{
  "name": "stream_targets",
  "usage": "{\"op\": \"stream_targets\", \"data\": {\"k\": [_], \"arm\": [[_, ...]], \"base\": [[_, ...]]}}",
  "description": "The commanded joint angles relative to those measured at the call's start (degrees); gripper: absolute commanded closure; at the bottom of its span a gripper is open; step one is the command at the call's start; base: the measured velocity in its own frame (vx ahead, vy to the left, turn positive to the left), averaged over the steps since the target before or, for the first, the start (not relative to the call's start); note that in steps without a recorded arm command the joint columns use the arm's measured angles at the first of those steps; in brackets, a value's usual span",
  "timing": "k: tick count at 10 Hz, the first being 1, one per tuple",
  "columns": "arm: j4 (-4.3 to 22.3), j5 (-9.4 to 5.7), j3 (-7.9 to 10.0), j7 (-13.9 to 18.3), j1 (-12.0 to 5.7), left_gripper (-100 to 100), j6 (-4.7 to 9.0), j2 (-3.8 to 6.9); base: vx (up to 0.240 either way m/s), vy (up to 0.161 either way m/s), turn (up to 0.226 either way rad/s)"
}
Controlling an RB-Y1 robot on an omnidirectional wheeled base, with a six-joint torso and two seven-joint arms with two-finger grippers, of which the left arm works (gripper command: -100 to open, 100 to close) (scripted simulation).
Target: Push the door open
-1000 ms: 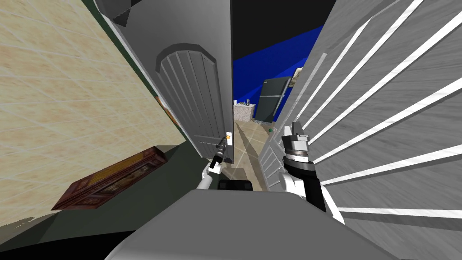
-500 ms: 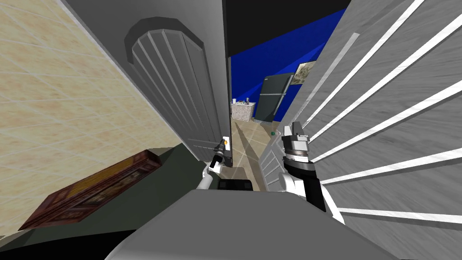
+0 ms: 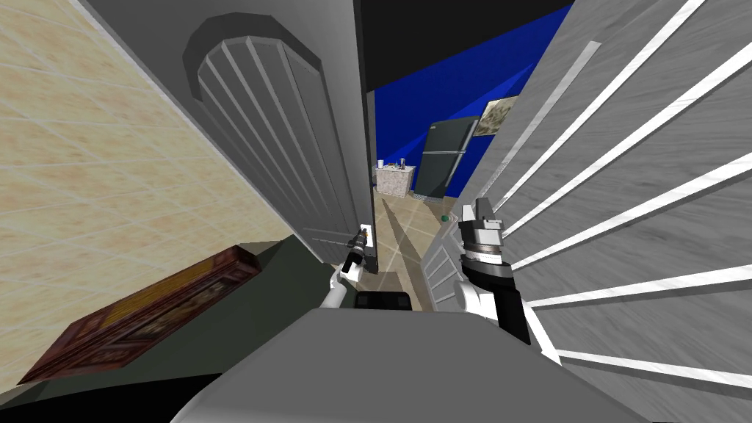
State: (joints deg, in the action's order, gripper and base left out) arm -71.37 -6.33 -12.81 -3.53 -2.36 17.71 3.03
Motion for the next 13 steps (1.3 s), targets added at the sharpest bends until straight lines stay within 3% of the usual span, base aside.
{"op": "stream_targets", "data": {"k": [1, 3, 4, 8, 11, 12, 13], "arm": [[0.0, -0.01, 0.00, 0.0, 0.03, 100, 0.04, 0.00], [0.0, -0.01, 0.00, 0.0, 0.03, 100, 0.04, 0.00], [0.7, -0.52, 1.66, -1.0, -0.45, 100, 0.07, 0.50], [1.3, -1.00, 3.23, -1.9, -0.99, 100, 0.21, 0.83], [2.1, -1.70, 5.51, -3.1, -1.77, 100, 0.42, 1.18], [2.6, -1.61, 4.65, -2.9, -2.00, -100, 0.48, 0.77], [2.5, -1.64, 4.60, -2.8, -1.96, -100, 0.38, 0.75]], "base": [[-0.014, 0.006, -0.002], [-0.003, 0.001, 0.002], [0.052, 0.016, -0.026], [0.085, 0.002, -0.006], [0.081, 0.035, 0.037], [-0.121, 0.015, 0.053], [-0.210, -0.019, 0.017]]}}
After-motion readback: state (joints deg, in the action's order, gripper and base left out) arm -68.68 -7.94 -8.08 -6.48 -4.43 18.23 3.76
